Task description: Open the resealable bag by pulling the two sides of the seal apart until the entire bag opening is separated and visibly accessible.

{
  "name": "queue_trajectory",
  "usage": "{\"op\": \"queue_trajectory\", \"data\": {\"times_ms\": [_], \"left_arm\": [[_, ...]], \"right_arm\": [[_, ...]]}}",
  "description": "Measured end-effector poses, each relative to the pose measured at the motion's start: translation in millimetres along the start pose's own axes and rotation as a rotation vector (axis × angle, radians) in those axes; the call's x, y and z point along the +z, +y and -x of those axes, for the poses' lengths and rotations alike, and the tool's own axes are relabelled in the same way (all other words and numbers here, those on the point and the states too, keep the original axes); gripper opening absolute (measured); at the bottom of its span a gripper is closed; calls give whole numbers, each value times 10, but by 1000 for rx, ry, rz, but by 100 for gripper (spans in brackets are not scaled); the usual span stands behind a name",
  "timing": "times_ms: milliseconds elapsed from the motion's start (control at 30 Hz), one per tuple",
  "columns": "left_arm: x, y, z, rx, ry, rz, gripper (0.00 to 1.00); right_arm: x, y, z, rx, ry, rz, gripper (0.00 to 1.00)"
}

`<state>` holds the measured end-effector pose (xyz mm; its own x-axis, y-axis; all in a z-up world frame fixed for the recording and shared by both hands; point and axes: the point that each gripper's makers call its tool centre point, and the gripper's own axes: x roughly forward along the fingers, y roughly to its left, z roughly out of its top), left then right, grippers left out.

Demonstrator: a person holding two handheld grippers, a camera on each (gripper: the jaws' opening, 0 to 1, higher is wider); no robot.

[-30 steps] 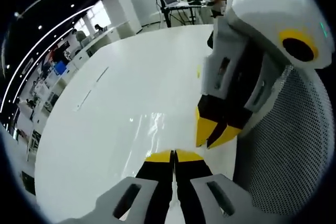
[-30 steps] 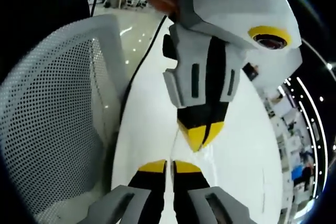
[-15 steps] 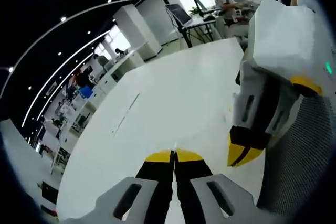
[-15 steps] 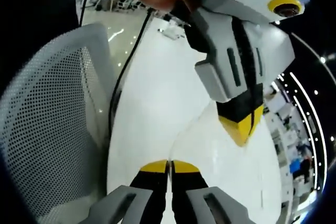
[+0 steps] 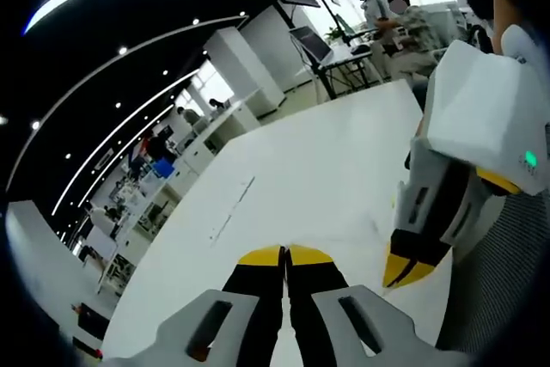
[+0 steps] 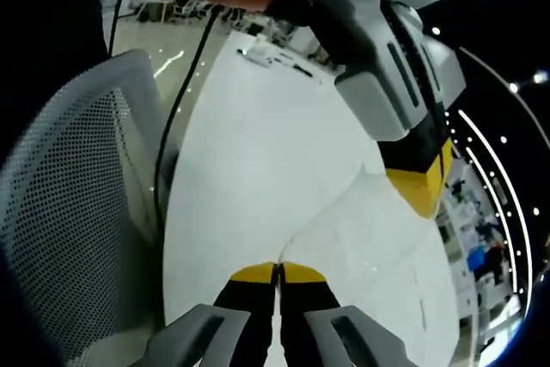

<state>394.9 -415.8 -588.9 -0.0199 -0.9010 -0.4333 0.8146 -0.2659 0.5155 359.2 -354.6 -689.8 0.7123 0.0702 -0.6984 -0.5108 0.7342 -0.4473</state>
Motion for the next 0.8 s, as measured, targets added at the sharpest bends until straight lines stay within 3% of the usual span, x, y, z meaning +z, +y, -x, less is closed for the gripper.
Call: {"op": "queue_trajectory", "data": {"times_ms": [367,567,800], "left_arm": [[74,-35,9,2,-17,-14,0],[-17,-66,-23,-18,8,-17,0],[-204,-277,-57,-67,48,-7,0]], "right_arm": [[-44,2,-51,1,12,-5,0],[-102,-18,-28,-11,26,-3,0],[-216,57,-28,0,50,-5,0]]}}
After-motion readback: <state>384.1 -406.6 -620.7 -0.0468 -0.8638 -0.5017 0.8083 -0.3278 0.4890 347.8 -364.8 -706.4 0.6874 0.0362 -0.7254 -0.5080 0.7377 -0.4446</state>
